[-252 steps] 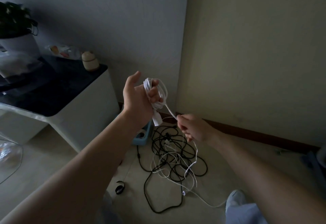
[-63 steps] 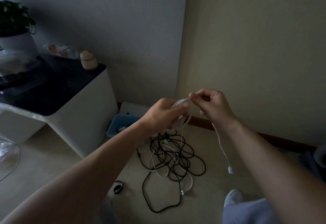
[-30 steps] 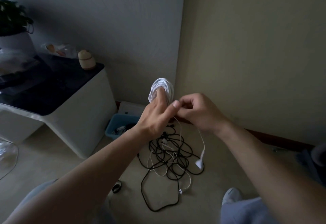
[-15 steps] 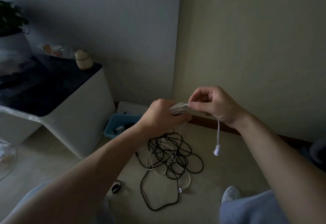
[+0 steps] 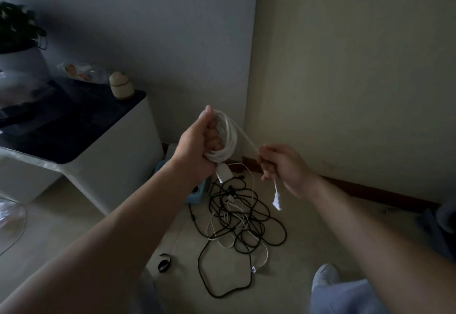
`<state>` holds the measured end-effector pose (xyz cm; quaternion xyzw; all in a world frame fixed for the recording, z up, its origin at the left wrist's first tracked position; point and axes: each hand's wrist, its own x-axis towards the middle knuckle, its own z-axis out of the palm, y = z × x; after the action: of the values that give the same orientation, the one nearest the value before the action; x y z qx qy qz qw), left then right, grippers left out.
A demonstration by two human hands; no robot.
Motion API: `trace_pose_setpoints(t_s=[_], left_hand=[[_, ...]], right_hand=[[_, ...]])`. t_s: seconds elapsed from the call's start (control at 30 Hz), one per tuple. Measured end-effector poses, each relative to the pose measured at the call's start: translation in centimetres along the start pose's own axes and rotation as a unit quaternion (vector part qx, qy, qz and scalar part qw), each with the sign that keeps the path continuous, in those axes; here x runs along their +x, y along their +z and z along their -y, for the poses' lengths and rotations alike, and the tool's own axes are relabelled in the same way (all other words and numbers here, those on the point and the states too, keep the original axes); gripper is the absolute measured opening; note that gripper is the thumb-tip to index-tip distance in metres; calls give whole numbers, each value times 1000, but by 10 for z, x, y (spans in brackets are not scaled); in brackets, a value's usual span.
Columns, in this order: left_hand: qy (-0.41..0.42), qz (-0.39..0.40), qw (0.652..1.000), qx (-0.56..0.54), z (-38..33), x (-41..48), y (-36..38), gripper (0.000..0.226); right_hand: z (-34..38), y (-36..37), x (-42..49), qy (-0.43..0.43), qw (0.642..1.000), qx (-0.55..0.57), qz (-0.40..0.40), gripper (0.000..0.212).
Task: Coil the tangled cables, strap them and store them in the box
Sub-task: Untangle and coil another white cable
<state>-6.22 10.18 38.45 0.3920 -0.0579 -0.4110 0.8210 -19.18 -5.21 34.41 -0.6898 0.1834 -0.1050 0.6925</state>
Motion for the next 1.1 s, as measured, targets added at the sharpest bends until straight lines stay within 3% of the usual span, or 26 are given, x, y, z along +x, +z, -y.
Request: trace_pose_setpoints(t_s=[0.13, 0.23, 0.33, 0.43, 0.57, 0.67, 0.73, 0.93, 1.03, 1.1], left_hand=[[11, -1, 997, -71, -13, 1, -8, 40], [14, 24, 998, -58, -21, 1, -11, 56], [41, 35, 996, -76, -20, 0, -8, 53], [110, -5, 992, 57, -12, 1, -3, 56], [186, -39, 950, 248, -1, 0, 5, 61], [157, -11, 915, 371, 12, -4, 0, 83], [147, 25, 879, 453, 20, -7, -3, 84], [173, 101, 805, 558, 35, -8, -1, 67], [166, 133, 791, 573, 38, -2, -4, 45], [156, 140, 798, 565, 39, 1, -6, 46]], right_hand=[[-8, 25, -9, 43, 997, -22, 56, 31], [-8, 36, -15, 19, 986, -151, 67, 24], [-5, 42, -20, -21, 964, -258, 61, 19], [6, 48, -22, -51, 967, -245, 50, 27], [20, 50, -24, -90, 960, -263, 30, 19], [32, 43, -24, -149, 958, -245, 5, 13], [39, 37, -23, -173, 960, -221, -23, 15], [46, 21, -25, -176, 956, -229, -55, 12], [53, 9, -23, -206, 920, -316, -108, 20], [54, 3, -21, -215, 918, -310, -118, 22]])
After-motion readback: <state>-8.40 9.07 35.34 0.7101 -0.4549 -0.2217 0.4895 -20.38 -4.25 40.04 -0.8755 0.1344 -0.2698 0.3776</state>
